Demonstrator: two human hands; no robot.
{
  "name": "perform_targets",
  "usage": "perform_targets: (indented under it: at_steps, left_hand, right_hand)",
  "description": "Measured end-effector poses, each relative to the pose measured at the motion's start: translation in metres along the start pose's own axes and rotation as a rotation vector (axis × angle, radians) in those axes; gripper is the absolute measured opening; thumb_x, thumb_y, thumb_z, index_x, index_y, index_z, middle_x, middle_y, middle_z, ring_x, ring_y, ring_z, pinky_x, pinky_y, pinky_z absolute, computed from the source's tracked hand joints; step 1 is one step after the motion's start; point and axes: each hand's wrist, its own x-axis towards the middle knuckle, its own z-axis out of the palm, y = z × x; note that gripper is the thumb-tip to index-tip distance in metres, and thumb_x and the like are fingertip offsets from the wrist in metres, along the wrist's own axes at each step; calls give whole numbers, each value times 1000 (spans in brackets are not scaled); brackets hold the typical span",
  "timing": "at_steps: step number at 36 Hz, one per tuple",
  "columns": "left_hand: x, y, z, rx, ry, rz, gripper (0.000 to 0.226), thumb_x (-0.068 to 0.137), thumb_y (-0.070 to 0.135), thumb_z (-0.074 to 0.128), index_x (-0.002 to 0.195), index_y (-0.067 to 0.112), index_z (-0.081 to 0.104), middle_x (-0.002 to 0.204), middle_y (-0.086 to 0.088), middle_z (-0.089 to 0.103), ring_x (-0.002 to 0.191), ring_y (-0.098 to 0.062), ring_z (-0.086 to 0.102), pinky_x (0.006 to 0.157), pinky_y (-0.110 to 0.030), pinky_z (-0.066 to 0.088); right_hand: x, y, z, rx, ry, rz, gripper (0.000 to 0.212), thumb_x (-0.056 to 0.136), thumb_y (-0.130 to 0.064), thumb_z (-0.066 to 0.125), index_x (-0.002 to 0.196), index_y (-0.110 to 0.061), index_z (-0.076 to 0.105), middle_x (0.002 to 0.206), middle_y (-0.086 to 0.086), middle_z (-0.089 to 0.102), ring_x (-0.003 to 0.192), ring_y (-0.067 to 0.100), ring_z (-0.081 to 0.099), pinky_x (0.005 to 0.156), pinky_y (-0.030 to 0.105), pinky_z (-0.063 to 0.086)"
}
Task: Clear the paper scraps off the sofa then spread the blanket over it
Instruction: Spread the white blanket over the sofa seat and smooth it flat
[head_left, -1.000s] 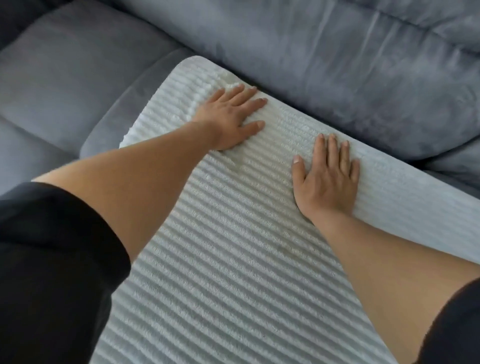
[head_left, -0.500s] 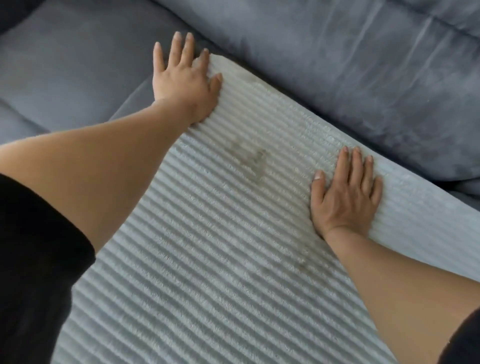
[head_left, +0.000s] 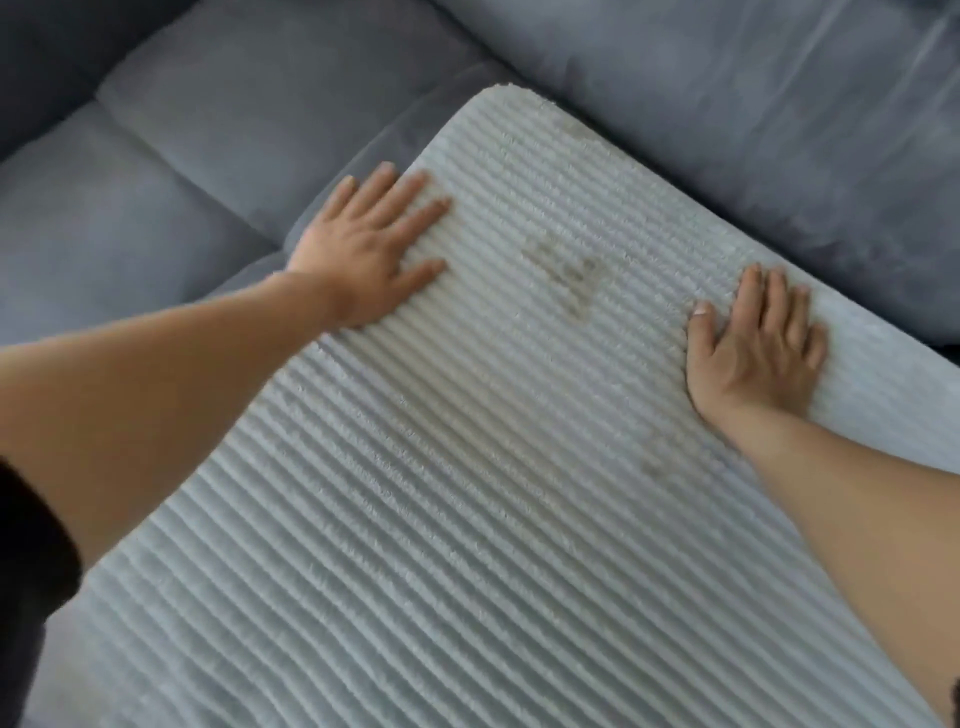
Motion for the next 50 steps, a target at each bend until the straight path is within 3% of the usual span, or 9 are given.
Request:
perform_targets:
  at_steps: [6, 9, 17, 21, 26, 34, 38, 44, 50]
  left_hand:
    - [-16, 11, -21, -225, 116, -449, 67, 103, 53, 29, 161, 22, 16, 171, -15, 7, 157, -31, 4, 125, -55, 9]
    - [-56, 71, -37, -277, 224, -232, 64, 104, 44, 41, 159, 15, 26, 169, -13, 17, 156, -31, 14, 126, -52, 12]
    - [-133, 277, -8, -380, -80, 400, 68, 102, 65, 23, 162, 37, 12, 172, 1, 7, 158, -20, -4, 125, -54, -4]
    - [-151, 235, 25, -235, -87, 233, 67, 101, 69, 16, 161, 43, 2, 171, 6, -2, 157, -19, -8, 126, -53, -1]
    - [-212, 108, 44, -138, -58, -29, 65, 102, 68, 15, 161, 43, 3, 172, 6, 4, 158, -17, -3, 127, -43, -3]
    - [-342, -24, 30, -16, -91, -534, 64, 105, 57, 20, 162, 31, 6, 172, -7, -3, 152, -11, -20, 124, -57, -5]
    - [-373, 30, 32, -104, 5, -388, 64, 105, 35, 40, 161, 19, 14, 172, -9, -3, 155, -16, -15, 125, -55, -2]
    - [-377, 187, 54, -249, -16, 70, 64, 105, 58, 22, 162, 29, 14, 172, 0, -4, 157, -20, -9, 125, -55, 0]
    - [-409, 231, 82, -187, -86, -92, 74, 95, 80, 17, 159, 48, -2, 170, 10, -7, 157, -21, -10, 118, -67, -11]
  right_hand:
    - [-1, -3, -39, 60, -197, 47, 77, 94, -67, 16, 160, -26, 14, 169, 1, -1, 154, 26, -6, 121, 57, -2]
    - [-42, 1, -60, 144, -35, -1, 69, 98, -59, 23, 158, -25, 22, 168, 5, 9, 154, 27, 2, 121, 57, 4]
    - [-159, 26, -59, 152, 18, 25, 60, 100, -35, 53, 154, -16, 36, 162, 14, 29, 151, 36, 21, 117, 56, 23]
    - [-203, 76, -53, 84, -118, 230, 64, 101, -40, 47, 157, -15, 29, 164, 14, 25, 151, 32, 18, 119, 53, 20]
    - [-244, 126, -49, -32, -225, 186, 65, 101, -43, 43, 157, -15, 27, 165, 12, 23, 152, 31, 16, 119, 54, 19]
    - [-278, 113, -50, -11, -206, 89, 71, 95, -47, 33, 155, -10, 30, 163, 15, 25, 151, 34, 18, 117, 57, 22]
    - [-311, 88, -38, -9, -265, 19, 75, 96, -54, 23, 157, -11, 26, 165, 12, 20, 153, 30, 11, 120, 54, 16]
    - [-399, 66, -22, -53, -281, 17, 73, 101, -49, 34, 156, -2, 25, 164, 17, 22, 153, 33, 12, 121, 56, 11]
    - [-505, 56, -16, -19, -446, -114, 85, 98, -60, 18, 158, -2, 1, 167, 15, -4, 153, 28, -14, 122, 51, -10]
